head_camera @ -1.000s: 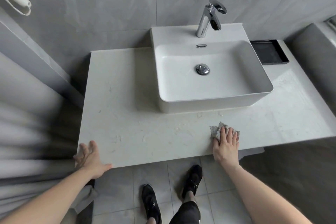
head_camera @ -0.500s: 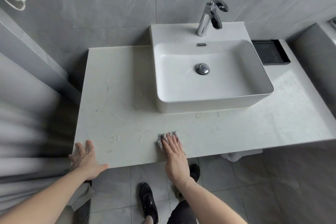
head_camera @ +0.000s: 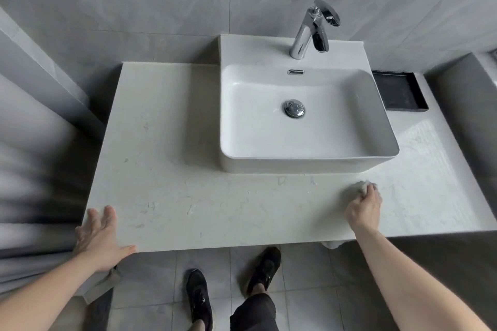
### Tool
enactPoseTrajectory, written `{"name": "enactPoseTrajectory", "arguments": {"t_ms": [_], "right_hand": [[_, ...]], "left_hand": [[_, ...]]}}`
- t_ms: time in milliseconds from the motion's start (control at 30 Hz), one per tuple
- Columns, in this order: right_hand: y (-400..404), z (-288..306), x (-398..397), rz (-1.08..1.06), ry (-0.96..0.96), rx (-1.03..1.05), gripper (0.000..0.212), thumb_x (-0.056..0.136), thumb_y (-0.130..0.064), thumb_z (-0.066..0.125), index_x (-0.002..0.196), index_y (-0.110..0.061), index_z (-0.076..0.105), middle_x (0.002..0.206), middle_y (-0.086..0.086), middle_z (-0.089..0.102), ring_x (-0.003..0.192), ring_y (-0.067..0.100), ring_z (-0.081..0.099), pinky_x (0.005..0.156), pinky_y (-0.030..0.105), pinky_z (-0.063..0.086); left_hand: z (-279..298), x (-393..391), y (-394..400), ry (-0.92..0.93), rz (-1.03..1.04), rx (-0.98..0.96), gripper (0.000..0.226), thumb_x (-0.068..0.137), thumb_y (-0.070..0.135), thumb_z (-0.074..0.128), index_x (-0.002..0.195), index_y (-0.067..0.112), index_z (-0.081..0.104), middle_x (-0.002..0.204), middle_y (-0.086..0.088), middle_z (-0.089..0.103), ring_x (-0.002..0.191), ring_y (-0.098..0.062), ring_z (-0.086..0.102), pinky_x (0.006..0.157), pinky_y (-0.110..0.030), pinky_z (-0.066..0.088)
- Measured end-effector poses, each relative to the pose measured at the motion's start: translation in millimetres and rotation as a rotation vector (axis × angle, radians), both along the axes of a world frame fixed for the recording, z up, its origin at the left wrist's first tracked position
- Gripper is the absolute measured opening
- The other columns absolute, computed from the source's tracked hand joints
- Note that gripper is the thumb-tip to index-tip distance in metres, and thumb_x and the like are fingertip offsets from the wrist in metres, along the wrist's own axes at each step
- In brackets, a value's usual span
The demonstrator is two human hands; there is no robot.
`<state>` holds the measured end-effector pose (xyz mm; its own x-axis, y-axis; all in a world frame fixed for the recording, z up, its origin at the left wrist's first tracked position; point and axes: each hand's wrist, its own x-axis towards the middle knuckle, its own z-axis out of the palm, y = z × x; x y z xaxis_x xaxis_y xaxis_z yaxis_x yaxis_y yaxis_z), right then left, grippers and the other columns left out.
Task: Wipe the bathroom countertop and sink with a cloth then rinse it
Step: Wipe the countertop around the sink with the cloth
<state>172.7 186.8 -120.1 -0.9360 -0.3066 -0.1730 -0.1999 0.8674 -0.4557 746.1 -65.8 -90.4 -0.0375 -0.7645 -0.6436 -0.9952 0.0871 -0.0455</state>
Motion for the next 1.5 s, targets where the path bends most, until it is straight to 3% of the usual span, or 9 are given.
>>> {"name": "enactPoseTrajectory", "arguments": {"t_ms": [267, 500, 600, 733, 867, 1000, 1133, 1333, 1500], "right_hand": [[-52, -10, 36, 0.092, -0.005, 0.162, 0.059, 0.105, -0.026, 0.029, 0.160, -0.005, 0.025, 0.171, 0.015, 0.011, 0.158, 0.034, 0.004, 0.128, 0.050, 0.002], [-80, -12, 178, 0.486, 0.051, 0.092, 0.070, 0.100, -0.024, 0.026, 0.164, -0.013, 0.000, 0.171, 0.008, -0.011, 0.157, 0.024, -0.021, 0.126, 0.039, -0.018], [-99, -11, 228, 0.703, 0.055, 0.079, 0.087, 0.087, -0.008, 0.038, 0.165, -0.015, 0.000, 0.171, 0.005, -0.012, 0.157, 0.023, -0.023, 0.128, 0.045, -0.011], [-104, -13, 238, 0.894, 0.017, 0.071, 0.084, 0.084, -0.008, 0.027, 0.165, -0.016, 0.006, 0.172, 0.000, -0.008, 0.158, 0.021, -0.016, 0.127, 0.044, -0.008], [-84, -14, 194, 0.882, 0.043, 0.070, 0.082, 0.090, -0.008, 0.040, 0.165, -0.022, 0.011, 0.172, -0.003, -0.003, 0.159, 0.018, -0.013, 0.129, 0.043, -0.002], [-54, -13, 121, 0.740, 0.068, 0.188, 0.080, 0.093, -0.006, 0.040, 0.165, -0.026, 0.010, 0.173, -0.006, -0.004, 0.159, 0.020, -0.013, 0.129, 0.053, 0.003], [-34, -7, 73, 0.731, 0.086, 0.276, 0.065, 0.102, -0.024, 0.030, 0.165, -0.027, 0.014, 0.172, -0.008, 0.002, 0.160, 0.024, -0.004, 0.127, 0.057, 0.008], [-67, -9, 137, 0.403, -0.025, 0.182, 0.064, 0.106, -0.033, 0.029, 0.165, -0.022, 0.006, 0.173, -0.002, -0.006, 0.159, 0.022, -0.015, 0.129, 0.052, 0.000], [-98, -7, 234, 0.641, 0.005, 0.090, 0.073, 0.100, -0.026, 0.028, 0.164, -0.024, -0.005, 0.171, -0.001, -0.016, 0.156, 0.023, -0.023, 0.127, 0.047, -0.010]], "left_hand": [[8, -6, 1, -0.009, 0.006, 0.011, 0.131, 0.073, 0.064, 0.076, 0.157, 0.016, -0.013, 0.161, -0.021, -0.021, 0.147, -0.053, 0.007, 0.121, -0.051, 0.021], [15, -10, 1, -0.003, 0.011, 0.030, 0.130, 0.078, 0.063, 0.072, 0.156, 0.012, -0.017, 0.159, -0.027, -0.024, 0.149, -0.052, -0.001, 0.123, -0.050, 0.013], [18, -12, 2, 0.003, 0.013, 0.035, 0.128, 0.080, 0.062, 0.070, 0.156, 0.011, -0.019, 0.159, -0.027, -0.026, 0.150, -0.050, -0.005, 0.123, -0.049, 0.010], [22, -13, 3, 0.009, 0.008, 0.026, 0.127, 0.080, 0.062, 0.070, 0.156, 0.010, -0.018, 0.158, -0.027, -0.024, 0.150, -0.048, -0.005, 0.124, -0.048, 0.012], [25, -13, 4, 0.026, 0.017, 0.039, 0.126, 0.081, 0.059, 0.072, 0.156, 0.013, -0.018, 0.160, -0.023, -0.026, 0.150, -0.048, -0.004, 0.124, -0.049, 0.014], [24, -12, 4, 0.023, 0.019, 0.041, 0.127, 0.080, 0.060, 0.072, 0.157, 0.015, -0.018, 0.160, -0.022, -0.027, 0.150, -0.049, -0.003, 0.123, -0.049, 0.013], [22, -11, 3, 0.024, 0.027, 0.044, 0.128, 0.078, 0.062, 0.073, 0.157, 0.017, -0.018, 0.160, -0.020, -0.028, 0.149, -0.052, -0.001, 0.123, -0.050, 0.013], [18, -8, 3, 0.026, 0.035, 0.038, 0.130, 0.075, 0.061, 0.075, 0.157, 0.018, -0.016, 0.160, -0.019, -0.027, 0.148, -0.054, 0.001, 0.122, -0.052, 0.018], [15, -7, 2, 0.023, 0.033, 0.037, 0.131, 0.074, 0.063, 0.074, 0.156, 0.020, -0.017, 0.160, -0.015, -0.028, 0.147, -0.055, 0.004, 0.121, -0.051, 0.022]]}}
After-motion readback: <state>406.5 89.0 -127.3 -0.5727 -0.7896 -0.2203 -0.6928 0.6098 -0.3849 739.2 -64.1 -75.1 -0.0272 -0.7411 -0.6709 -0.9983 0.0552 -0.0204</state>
